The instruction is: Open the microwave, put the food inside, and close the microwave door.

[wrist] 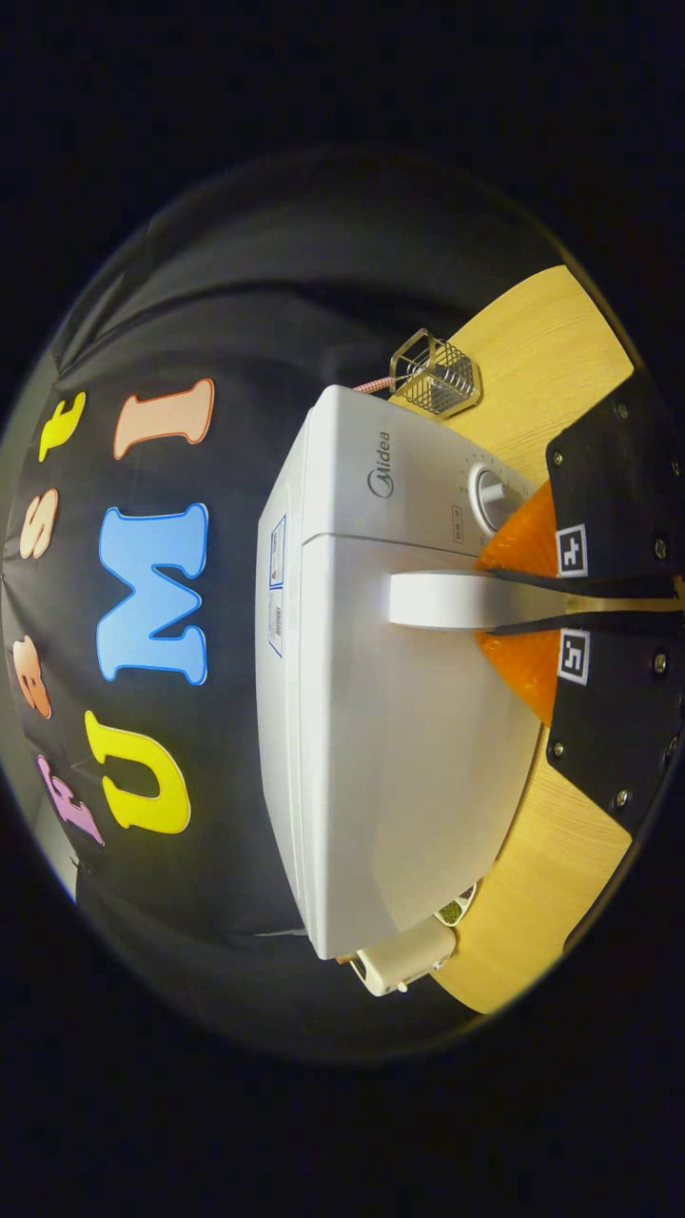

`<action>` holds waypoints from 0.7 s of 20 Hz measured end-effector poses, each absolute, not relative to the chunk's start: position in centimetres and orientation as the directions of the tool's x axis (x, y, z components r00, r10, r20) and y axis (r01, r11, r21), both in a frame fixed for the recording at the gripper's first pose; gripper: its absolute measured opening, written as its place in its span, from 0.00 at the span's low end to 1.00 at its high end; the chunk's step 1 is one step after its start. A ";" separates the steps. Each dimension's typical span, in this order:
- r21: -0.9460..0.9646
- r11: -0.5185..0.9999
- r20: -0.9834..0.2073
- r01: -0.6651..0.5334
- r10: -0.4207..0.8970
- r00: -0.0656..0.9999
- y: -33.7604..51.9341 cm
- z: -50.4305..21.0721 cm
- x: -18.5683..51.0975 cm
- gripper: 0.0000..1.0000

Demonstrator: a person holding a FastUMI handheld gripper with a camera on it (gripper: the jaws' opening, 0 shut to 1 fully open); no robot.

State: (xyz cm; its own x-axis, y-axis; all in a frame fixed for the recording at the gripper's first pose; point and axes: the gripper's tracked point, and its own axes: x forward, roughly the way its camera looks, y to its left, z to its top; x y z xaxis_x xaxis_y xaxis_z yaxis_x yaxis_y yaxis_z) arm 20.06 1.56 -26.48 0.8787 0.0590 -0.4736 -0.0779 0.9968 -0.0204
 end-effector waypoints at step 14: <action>-0.054 0.987 -0.543 -0.148 0.095 0.834 3.3 -26.0 12.9 0.05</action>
State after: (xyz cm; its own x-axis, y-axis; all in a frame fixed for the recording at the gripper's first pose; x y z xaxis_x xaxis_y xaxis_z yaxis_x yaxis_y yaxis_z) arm 12.89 3.34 -26.01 0.8343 0.0953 -0.5430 -0.1481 0.9875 -0.0543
